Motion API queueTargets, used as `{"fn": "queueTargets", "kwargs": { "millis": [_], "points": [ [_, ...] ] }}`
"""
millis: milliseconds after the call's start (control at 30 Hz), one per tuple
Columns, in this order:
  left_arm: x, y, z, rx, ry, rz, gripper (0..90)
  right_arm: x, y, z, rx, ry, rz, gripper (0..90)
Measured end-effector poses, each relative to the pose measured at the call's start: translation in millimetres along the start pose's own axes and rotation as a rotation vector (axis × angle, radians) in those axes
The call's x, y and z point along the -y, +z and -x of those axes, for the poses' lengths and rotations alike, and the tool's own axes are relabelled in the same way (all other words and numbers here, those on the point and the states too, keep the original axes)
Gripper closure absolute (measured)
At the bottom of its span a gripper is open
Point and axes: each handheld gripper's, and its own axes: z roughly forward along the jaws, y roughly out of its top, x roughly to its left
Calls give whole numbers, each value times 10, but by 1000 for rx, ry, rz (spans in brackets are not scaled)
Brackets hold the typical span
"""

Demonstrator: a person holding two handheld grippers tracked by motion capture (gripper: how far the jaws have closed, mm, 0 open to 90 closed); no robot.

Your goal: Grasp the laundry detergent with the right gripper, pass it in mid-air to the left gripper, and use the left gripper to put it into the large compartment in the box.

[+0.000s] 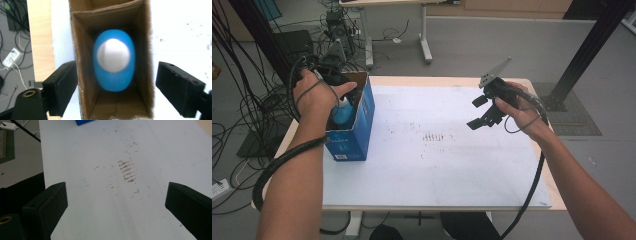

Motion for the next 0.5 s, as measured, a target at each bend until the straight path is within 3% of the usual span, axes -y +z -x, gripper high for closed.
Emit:
{"fn": "queueTargets", "kwargs": {
  "millis": [500],
  "points": [
    [-81,-276,632,65,186,55,105,-105,-90,15,45,14,-77,49]
  ]
}}
